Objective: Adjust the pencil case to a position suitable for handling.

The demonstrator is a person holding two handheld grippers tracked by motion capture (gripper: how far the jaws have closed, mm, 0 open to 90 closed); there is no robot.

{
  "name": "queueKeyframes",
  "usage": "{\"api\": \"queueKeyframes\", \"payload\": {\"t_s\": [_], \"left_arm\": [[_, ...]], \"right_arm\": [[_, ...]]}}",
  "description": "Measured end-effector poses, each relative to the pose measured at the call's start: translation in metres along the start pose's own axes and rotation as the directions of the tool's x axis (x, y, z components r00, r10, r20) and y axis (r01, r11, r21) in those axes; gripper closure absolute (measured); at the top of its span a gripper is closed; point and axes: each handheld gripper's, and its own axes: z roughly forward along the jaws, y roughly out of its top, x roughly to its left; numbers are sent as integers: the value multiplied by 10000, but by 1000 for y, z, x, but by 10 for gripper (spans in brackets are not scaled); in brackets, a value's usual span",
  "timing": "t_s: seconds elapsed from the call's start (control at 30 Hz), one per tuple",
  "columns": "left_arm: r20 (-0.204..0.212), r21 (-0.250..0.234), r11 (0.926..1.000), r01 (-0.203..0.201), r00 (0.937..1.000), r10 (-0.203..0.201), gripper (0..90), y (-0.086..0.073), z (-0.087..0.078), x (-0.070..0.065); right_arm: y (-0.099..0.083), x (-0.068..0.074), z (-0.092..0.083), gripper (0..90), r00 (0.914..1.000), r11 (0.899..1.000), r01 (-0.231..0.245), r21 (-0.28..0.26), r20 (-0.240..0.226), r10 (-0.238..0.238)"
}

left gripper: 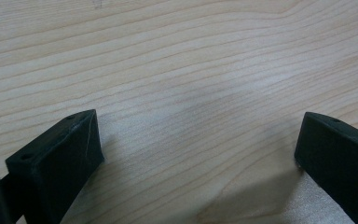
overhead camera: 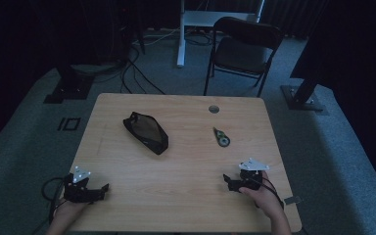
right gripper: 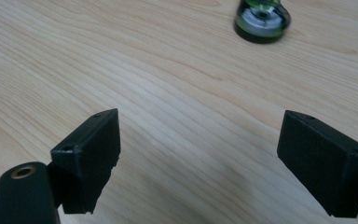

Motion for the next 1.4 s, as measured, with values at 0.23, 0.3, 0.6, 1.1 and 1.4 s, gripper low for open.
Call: {"api": "queueKeyframes", "payload": {"t_s": [0.23, 0.3, 0.6, 1.1, 1.4], "left_arm": [[3, -2, 10000, 0, 10000, 0, 7, 0, 0, 0], [4, -4, 10000, 1, 10000, -1, 7, 0, 0, 0], [3, -3, 10000, 3, 10000, -3, 8, 0, 0, 0], [6, -14, 10000, 15, 10000, -15, 8, 0, 0, 0], [5, -5, 10000, 16, 10000, -16, 8, 0, 0, 0]], "right_arm": [[10, 10, 8, 132, 9997, 9999, 118, -89, -193, -120], [11, 11, 9, 132, 9997, 9999, 133, -102, -219, -135], [22, 22, 18, 139, 9984, 9993, 272, -273, -485, -285], [36, 40, 34, 141, 9941, 9978, 552, -378, -910, -585], [49, 51, 44, 141, 9904, 9965, 706, -456, -1154, -755]]}}
